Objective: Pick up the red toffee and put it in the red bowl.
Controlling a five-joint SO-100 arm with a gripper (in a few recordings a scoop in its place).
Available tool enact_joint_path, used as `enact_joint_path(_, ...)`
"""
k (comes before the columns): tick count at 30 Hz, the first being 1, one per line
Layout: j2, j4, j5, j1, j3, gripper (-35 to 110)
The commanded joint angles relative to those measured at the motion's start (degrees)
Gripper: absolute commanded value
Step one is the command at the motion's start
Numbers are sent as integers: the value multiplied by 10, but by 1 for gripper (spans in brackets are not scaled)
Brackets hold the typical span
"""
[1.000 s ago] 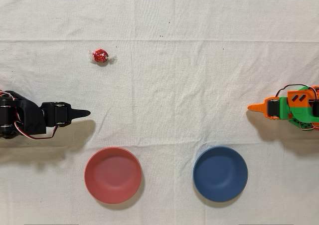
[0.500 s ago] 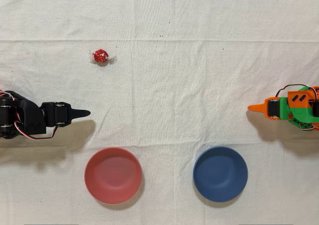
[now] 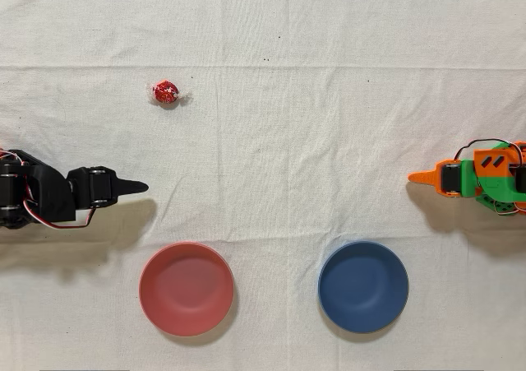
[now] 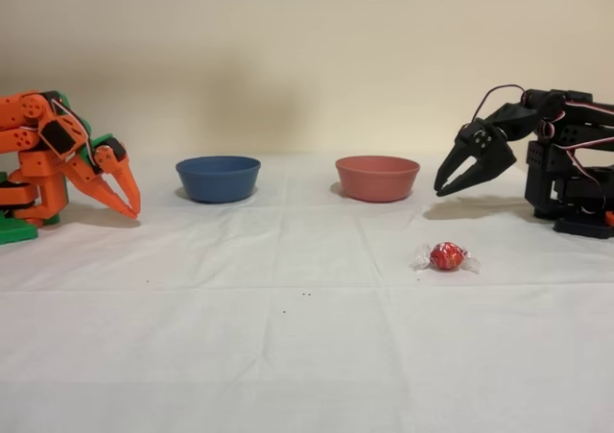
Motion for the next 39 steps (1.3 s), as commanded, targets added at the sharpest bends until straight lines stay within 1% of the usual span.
enact_joint_path(1, 5, 32, -31, 0, -76, 0)
enact_joint_path(4, -1, 53, -43, -3, -121, 0)
enact_joint_path(6, -35, 62, -47, -2, -160, 0)
enact_joint_path(10, -158, 80, -28, -2, -265, 1)
enact_joint_path(16, -359, 145, 40, -4, -471, 1)
enact_joint_path(22, -478, 205, 61, -42, -619, 1)
enact_joint_path(32, -598, 273, 36, -129, -762, 1)
enact_joint_path(39, -655, 310, 27, -195, -817, 1)
